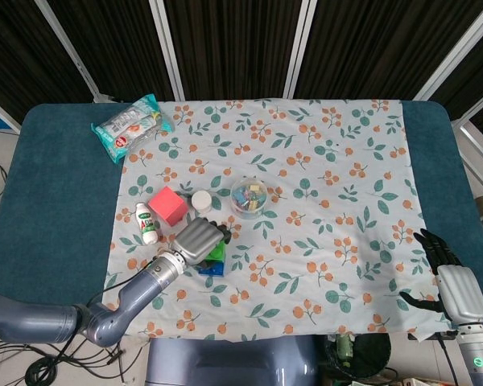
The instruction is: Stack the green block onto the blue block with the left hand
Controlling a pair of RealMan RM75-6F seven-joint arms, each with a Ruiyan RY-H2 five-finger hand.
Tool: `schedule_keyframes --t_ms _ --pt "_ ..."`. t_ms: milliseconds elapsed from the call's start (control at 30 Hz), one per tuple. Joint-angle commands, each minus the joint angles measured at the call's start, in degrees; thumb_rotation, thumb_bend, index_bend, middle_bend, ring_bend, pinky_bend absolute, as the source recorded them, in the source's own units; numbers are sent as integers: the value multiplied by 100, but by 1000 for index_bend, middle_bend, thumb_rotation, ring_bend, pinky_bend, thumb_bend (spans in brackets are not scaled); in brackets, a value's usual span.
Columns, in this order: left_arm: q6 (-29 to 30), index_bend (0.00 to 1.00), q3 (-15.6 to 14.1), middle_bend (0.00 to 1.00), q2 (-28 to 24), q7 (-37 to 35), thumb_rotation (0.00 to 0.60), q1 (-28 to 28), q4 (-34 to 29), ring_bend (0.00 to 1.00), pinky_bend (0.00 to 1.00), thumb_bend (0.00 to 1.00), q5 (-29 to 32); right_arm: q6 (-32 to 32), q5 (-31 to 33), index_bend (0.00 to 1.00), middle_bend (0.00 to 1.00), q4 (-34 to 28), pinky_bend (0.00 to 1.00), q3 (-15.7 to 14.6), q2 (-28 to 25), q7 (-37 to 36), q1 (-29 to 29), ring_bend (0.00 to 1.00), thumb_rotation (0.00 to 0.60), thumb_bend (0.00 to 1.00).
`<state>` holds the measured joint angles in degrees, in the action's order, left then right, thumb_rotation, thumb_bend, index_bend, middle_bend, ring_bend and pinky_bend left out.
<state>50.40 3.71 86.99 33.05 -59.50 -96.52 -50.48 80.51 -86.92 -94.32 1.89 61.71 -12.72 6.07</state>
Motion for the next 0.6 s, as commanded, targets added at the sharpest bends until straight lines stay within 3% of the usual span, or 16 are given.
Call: schedule_keyframes --t_ms 33,333,467,600 --pt "2 509 -43 506 24 13 600 20 41 400 489 397 -27 -1 0 0 0 -2 205 0 0 -5 0 0 600 106" --pt "37 485 -72 479 41 -27 600 80 61 377 456 380 -77 -9 4 0 0 -10 205 -2 -2 0 1 0 600 106" --pt "115 382 -70 360 6 42 600 98 9 256 339 294 -46 -13 7 0 0 -16 205 -3 -4 5 1 0 600 106" --pt "281 177 -36 187 -46 103 600 143 -76 84 184 189 -42 -6 0 0 0 -17 205 -4 -4 11 0 0 600 106"
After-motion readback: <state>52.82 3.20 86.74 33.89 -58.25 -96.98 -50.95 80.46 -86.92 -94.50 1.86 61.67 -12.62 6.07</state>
